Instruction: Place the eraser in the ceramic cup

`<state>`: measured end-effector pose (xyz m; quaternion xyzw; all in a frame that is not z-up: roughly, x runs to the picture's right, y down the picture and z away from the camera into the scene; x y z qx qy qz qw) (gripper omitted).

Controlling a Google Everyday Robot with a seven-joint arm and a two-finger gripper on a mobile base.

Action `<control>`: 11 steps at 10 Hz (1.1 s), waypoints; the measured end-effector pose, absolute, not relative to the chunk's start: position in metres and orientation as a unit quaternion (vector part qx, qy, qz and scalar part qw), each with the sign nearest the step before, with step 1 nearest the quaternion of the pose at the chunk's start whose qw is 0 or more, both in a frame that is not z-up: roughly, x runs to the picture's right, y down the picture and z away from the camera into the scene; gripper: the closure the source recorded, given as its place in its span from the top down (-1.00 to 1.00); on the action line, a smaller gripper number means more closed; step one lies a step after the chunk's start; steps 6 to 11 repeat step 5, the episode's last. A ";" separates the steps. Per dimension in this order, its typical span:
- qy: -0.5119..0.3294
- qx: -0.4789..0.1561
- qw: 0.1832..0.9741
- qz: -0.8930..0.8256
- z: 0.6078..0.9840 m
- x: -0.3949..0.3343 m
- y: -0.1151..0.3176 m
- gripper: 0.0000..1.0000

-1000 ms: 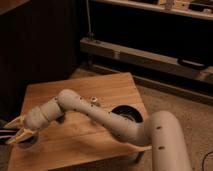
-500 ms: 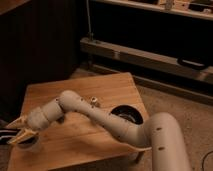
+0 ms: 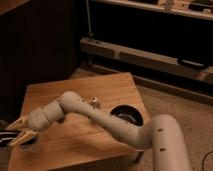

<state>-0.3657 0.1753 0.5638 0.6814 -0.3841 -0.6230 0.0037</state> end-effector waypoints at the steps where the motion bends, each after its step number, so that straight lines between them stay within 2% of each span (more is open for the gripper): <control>1: -0.382 0.682 0.004 -0.624 0.563 -0.365 0.175 0.60; 11: -0.366 0.684 0.025 -0.630 0.563 -0.359 0.173 0.60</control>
